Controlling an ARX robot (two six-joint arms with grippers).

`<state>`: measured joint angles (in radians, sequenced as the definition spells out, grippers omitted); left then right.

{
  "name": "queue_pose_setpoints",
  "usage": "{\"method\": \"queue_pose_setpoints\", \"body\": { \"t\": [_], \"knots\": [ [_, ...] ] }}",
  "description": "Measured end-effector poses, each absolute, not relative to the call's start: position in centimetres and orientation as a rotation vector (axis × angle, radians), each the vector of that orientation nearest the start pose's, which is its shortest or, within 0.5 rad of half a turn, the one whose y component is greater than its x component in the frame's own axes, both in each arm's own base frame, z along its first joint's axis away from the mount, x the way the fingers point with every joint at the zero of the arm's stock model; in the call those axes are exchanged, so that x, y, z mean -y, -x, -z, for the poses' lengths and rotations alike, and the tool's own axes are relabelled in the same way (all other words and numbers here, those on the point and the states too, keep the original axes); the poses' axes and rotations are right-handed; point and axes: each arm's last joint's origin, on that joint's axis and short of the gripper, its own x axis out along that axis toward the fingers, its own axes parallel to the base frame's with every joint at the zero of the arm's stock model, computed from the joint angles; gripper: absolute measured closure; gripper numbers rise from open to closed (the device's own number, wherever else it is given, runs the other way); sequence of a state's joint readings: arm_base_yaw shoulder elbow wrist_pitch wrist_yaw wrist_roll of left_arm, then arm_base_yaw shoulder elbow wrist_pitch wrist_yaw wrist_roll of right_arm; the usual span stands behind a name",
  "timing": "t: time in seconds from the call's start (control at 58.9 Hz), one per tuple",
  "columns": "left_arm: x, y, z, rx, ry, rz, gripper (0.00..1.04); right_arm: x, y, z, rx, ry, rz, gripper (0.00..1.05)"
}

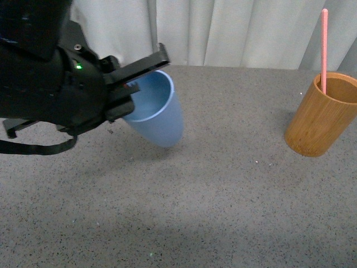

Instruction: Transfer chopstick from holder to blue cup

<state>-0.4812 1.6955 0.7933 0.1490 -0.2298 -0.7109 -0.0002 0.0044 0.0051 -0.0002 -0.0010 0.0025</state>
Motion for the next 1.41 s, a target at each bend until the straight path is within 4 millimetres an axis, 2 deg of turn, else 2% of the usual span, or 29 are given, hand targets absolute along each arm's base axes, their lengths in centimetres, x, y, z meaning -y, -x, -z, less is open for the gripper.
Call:
{"method": "queue_pose_setpoints", "body": {
  "t": [0.153,0.424,0.798,1.408],
  "knots": [
    [18.0,-27.8,-13.7,-0.782,0.383,0.045,1.01,0.0,-9.8,-16.5,0.001,-0.002,-0.001,0.09],
    [19.9,-27.5,-12.8,-0.803,0.379,0.055,1.01,0.0,-9.8,-16.5,0.001,-0.002,-0.001,0.09],
    [20.3,-27.7,-11.4,-0.775,0.403,-0.017,1.01,0.0,-9.8,-16.5,0.001,-0.002,-0.001,0.09],
    [21.0,-28.9,-10.4,-0.776,0.411,-0.059,1.01,0.0,-9.8,-16.5,0.001,-0.002,-0.001,0.09]
  ]
}}
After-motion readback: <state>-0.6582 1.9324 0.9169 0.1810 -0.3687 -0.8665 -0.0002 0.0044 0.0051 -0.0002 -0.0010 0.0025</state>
